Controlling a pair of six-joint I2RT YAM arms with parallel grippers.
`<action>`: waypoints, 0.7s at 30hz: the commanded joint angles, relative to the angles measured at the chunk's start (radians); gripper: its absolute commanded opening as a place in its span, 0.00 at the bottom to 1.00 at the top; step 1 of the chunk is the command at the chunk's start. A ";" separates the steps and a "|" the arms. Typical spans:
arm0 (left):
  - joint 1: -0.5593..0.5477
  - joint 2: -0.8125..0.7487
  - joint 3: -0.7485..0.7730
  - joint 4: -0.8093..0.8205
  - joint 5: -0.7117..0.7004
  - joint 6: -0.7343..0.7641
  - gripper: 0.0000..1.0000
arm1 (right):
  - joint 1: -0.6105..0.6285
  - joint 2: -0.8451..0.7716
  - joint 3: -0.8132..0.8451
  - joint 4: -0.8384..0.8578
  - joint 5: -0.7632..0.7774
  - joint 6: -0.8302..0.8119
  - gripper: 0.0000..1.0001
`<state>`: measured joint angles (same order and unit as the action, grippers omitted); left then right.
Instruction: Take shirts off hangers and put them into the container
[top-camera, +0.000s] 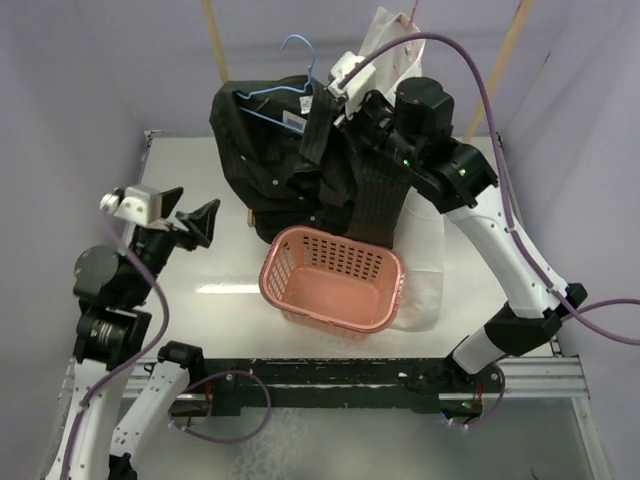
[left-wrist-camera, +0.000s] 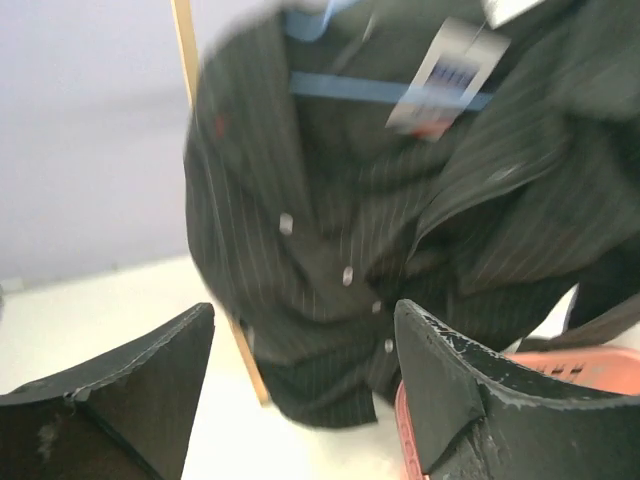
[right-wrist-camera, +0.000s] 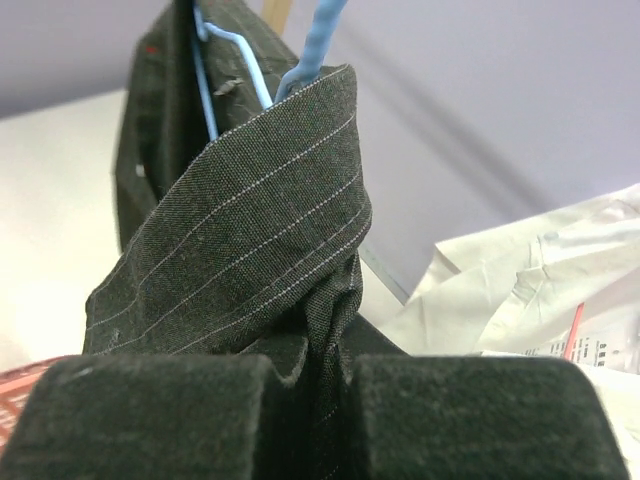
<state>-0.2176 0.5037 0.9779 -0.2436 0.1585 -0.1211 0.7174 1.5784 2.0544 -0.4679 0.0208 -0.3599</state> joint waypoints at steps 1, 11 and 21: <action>-0.002 0.087 -0.082 0.086 -0.057 -0.080 0.78 | 0.005 -0.097 0.008 0.082 -0.139 0.098 0.00; -0.002 0.061 -0.221 0.367 -0.103 -0.221 0.85 | 0.004 -0.236 -0.214 0.163 -0.214 0.186 0.00; -0.002 0.116 -0.275 0.531 0.044 -0.301 0.84 | 0.004 -0.264 -0.255 0.179 -0.254 0.227 0.00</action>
<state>-0.2176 0.5709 0.7040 0.1867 0.1303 -0.3740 0.7197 1.3602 1.7863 -0.4061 -0.1852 -0.1768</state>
